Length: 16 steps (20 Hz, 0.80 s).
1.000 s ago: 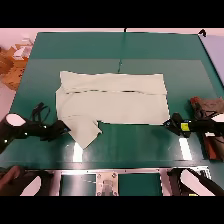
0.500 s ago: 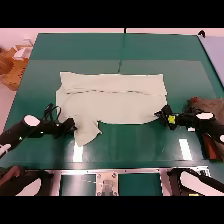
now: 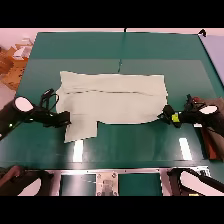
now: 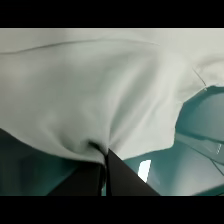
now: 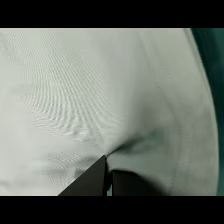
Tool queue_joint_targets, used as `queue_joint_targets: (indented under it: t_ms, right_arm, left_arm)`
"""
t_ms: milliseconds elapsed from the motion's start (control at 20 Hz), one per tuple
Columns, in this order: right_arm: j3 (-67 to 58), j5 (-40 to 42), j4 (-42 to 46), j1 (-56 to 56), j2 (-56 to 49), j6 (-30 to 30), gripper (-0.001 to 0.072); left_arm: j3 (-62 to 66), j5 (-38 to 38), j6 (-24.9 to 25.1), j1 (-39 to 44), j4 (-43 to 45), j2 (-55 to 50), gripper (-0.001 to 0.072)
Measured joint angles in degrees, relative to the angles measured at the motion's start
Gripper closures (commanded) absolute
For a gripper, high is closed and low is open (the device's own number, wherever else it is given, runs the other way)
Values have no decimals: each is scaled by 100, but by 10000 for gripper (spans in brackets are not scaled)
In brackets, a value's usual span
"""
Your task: Fold the shirts.
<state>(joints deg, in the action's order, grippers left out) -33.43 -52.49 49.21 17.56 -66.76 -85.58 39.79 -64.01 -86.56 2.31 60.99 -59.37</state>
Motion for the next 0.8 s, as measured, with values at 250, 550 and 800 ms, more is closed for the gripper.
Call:
queue_joint_targets:
  t_ms: [250,550,800]
  right_arm:
    - [-570,-791,610,92,492,-243,697]
    - [-1749,-1019,693,-15,256,-323,697]
    - [-3040,-706,673,-396,-1023,-332,696]
  left_arm:
    - [608,-710,-79,0,240,363,688]
    - [1773,-374,129,2,297,26,688]
    - [2964,111,363,2,304,-1340,688]
